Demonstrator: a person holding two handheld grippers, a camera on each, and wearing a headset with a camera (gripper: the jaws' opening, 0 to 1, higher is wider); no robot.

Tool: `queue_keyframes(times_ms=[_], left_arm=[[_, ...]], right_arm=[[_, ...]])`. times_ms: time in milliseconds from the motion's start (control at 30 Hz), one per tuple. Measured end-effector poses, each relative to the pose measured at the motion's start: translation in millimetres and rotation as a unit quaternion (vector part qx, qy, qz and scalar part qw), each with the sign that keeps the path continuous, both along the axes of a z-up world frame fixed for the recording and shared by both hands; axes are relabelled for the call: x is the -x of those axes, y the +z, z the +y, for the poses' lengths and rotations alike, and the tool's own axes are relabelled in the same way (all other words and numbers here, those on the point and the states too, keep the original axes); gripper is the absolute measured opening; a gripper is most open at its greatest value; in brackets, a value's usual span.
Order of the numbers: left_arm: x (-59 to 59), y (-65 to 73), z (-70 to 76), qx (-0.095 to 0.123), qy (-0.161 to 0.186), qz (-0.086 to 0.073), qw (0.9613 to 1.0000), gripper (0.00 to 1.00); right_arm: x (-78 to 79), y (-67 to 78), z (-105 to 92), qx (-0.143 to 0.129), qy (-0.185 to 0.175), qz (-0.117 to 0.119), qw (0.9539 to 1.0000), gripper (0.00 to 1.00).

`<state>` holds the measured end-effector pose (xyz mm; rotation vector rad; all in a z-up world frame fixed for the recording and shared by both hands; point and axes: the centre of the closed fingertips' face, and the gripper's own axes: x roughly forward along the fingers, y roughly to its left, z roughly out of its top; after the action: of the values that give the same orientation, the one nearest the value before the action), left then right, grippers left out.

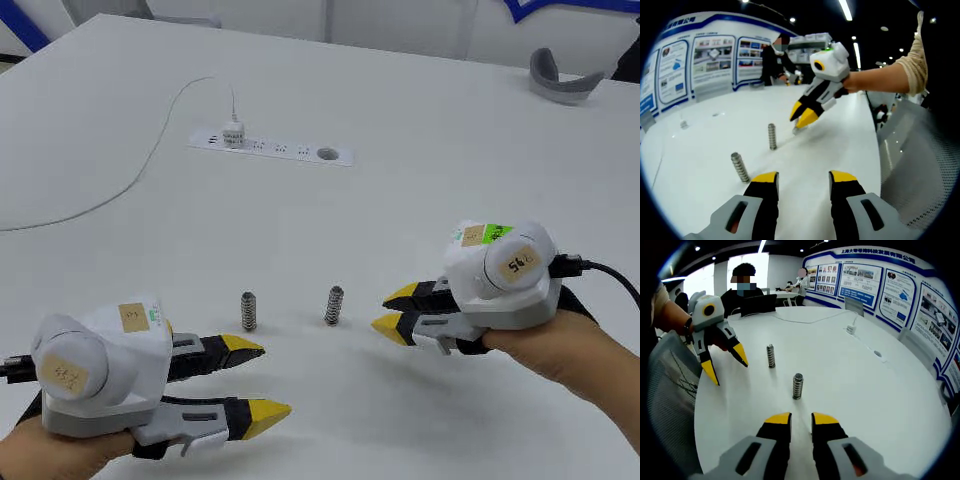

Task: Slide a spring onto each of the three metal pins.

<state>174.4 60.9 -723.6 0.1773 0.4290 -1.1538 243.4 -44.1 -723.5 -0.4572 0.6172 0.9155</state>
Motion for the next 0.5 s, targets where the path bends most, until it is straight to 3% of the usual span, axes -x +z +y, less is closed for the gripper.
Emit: queue_keyframes(times_ms=[500], left_arm=[[1.1, 1.1, -7.4, -0.001, -0.010, -0.001, 1.0000, 0.40]], right_arm=[[13.3, -4.3, -28.5, 0.008, -0.024, 0.002, 0.9997, 0.17]])
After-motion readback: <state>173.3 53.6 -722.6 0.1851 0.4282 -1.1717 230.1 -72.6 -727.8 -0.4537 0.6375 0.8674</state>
